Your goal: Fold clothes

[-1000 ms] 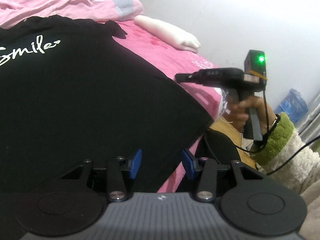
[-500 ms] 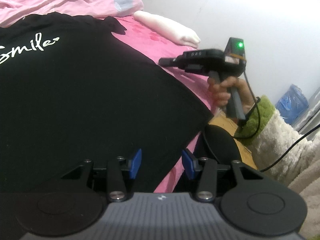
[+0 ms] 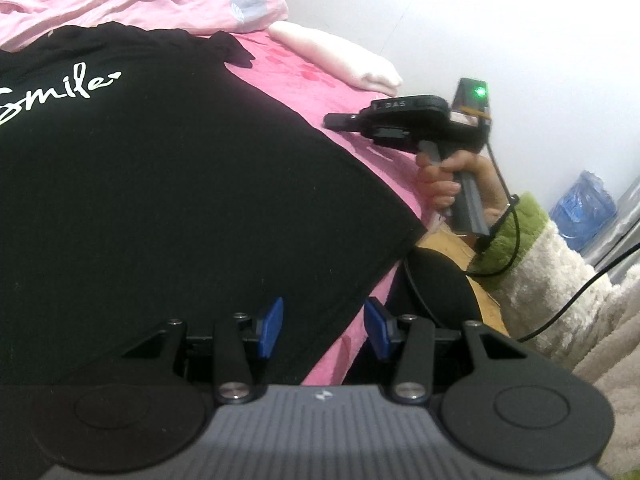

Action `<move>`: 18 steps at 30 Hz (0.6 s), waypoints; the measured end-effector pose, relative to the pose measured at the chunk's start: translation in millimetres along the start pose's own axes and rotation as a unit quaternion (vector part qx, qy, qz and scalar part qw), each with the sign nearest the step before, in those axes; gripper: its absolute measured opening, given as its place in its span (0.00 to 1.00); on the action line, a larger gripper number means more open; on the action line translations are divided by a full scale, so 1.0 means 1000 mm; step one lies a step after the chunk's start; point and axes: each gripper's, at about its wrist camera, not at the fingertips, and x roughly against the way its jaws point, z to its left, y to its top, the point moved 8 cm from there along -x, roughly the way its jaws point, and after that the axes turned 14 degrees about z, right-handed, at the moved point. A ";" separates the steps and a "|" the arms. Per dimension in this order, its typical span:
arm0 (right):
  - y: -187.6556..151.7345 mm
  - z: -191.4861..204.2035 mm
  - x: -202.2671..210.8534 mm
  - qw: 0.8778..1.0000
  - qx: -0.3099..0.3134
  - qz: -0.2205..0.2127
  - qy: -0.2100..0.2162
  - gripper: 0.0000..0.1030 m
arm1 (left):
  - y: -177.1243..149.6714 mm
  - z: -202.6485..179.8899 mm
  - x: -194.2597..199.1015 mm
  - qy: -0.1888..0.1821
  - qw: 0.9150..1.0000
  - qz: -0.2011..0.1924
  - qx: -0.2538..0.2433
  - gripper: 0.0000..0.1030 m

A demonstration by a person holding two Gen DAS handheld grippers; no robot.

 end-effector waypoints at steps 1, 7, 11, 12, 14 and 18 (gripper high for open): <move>0.001 0.006 0.000 1.000 0.015 -0.001 -0.007 0.04 | 0.000 0.000 0.000 0.000 1.000 0.000 0.001 0.45; 0.003 0.054 -0.038 0.994 0.105 0.025 0.002 0.04 | -0.002 -0.005 0.002 0.005 1.000 0.000 0.000 0.45; 0.009 0.045 -0.054 0.995 0.094 0.037 -0.016 0.00 | -0.003 -0.005 0.001 0.004 1.000 -0.001 0.001 0.45; 0.011 0.038 -0.052 0.997 0.075 0.030 -0.014 0.00 | -0.003 -0.006 0.001 0.003 1.000 -0.001 0.002 0.45; 0.013 0.017 -0.031 0.998 0.035 -0.001 -0.055 0.00 | -0.003 -0.005 0.001 0.003 1.000 -0.001 0.002 0.45; -0.003 0.025 0.004 0.995 0.086 -0.021 -0.055 0.05 | -0.003 -0.004 0.000 0.001 1.000 -0.001 0.002 0.45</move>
